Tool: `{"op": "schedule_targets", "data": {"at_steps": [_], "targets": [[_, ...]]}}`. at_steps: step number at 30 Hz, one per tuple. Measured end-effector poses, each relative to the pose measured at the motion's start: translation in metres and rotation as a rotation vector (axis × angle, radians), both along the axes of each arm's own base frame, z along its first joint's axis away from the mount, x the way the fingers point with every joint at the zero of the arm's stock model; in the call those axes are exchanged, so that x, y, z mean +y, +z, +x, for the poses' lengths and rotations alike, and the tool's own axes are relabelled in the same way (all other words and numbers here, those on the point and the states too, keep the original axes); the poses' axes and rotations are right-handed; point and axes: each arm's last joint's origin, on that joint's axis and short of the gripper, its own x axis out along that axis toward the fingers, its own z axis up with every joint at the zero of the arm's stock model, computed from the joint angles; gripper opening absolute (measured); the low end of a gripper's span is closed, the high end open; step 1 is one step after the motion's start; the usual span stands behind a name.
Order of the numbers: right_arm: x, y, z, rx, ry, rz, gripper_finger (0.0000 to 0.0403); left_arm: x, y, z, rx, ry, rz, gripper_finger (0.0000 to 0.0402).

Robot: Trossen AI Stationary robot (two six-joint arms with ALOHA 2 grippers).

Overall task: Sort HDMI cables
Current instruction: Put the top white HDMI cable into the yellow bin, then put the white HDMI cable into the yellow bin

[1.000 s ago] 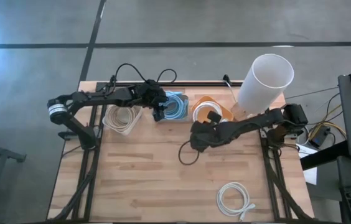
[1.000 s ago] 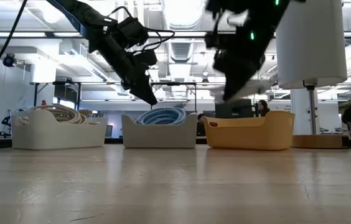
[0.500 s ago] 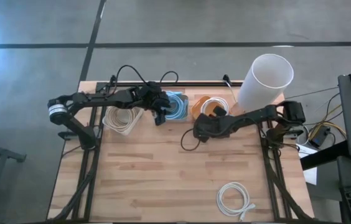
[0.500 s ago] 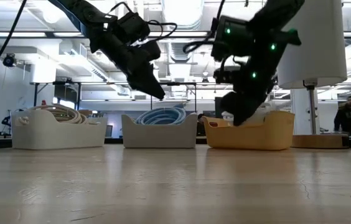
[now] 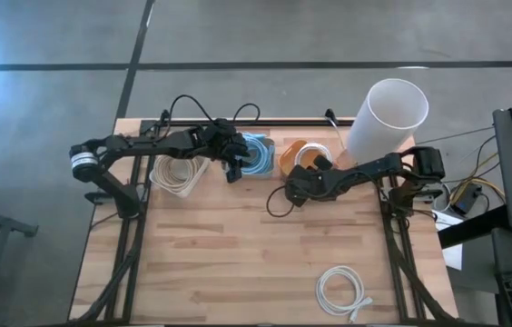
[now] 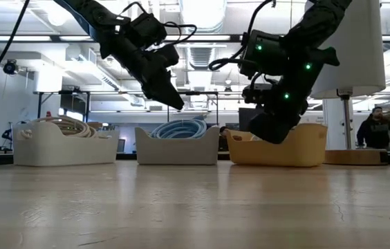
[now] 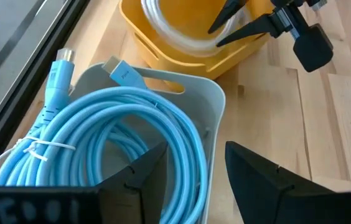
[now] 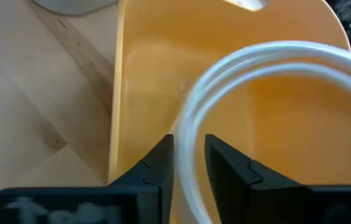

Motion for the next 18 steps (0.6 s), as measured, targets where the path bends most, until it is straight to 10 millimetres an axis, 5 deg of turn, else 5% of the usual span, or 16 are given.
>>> {"op": "schedule_targets", "data": {"at_steps": [8, 18], "targets": [[0.002, 0.005, 0.005, -0.007, 0.036, 0.044, 0.0134, 0.000, 0.000, 0.000, -0.001, 0.001, -0.001, 0.0172], [0.027, 0.058, 0.035, -0.045, 0.154, 0.172, 0.0130, 0.000, 0.000, 0.000, -0.001, 0.001, -0.002, 0.0172]]}}
